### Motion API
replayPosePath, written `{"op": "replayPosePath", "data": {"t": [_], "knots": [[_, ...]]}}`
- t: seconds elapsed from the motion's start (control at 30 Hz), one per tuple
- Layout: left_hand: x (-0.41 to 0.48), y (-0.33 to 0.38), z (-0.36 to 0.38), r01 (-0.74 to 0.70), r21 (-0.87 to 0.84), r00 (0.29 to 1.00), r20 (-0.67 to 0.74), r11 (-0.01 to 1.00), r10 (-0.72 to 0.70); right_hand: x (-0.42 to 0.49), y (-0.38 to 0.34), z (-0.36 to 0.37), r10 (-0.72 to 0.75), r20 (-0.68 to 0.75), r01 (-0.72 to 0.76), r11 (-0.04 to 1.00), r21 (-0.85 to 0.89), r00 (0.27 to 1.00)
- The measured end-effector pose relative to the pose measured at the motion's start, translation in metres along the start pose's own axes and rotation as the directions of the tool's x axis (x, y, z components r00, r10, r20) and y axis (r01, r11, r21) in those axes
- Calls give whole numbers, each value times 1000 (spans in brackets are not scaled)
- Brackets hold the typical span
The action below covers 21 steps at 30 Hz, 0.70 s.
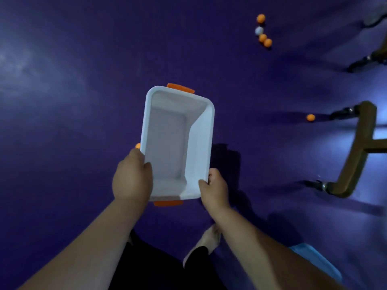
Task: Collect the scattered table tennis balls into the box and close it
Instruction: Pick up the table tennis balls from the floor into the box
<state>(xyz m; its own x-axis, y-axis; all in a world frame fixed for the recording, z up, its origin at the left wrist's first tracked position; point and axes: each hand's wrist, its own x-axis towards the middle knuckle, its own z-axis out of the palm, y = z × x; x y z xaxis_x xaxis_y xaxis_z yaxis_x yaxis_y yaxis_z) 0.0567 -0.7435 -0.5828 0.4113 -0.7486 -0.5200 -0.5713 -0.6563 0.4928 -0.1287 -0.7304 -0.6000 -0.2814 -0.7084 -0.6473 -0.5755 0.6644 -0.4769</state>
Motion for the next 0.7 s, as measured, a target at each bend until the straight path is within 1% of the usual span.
{"op": "replayPosePath", "data": {"t": [0.1,0.2,0.27,0.33,0.47,0.53,0.57,0.63,0.7], "knots": [[20,-41,-42,56,1,998,-21,998,-56,-5,-35,40,-21,138,22,1000,-3,990],[39,-81,-81,109,24,991,-76,994,-106,-1,-66,86,-21,256,8,999,51,966],[52,-105,-98,163,43,980,-126,986,-156,10,-83,115,-1,264,-22,996,84,965],[65,-127,-107,233,55,960,-171,971,-220,28,-94,140,17,235,-35,997,73,972],[90,-169,-102,353,33,913,-229,935,-337,77,-95,185,75,242,-52,994,-98,967],[106,-189,-92,388,-1,890,-261,922,-375,106,-89,210,57,239,-10,981,-196,969],[114,-198,-85,401,-16,878,-277,916,-389,118,-87,222,23,238,44,962,-271,971],[127,-214,-72,408,-47,863,-306,912,-403,140,-79,246,-64,253,172,886,-431,965],[140,-227,-60,396,-75,854,-336,915,-397,159,-71,266,-133,278,277,766,-580,951]]}}
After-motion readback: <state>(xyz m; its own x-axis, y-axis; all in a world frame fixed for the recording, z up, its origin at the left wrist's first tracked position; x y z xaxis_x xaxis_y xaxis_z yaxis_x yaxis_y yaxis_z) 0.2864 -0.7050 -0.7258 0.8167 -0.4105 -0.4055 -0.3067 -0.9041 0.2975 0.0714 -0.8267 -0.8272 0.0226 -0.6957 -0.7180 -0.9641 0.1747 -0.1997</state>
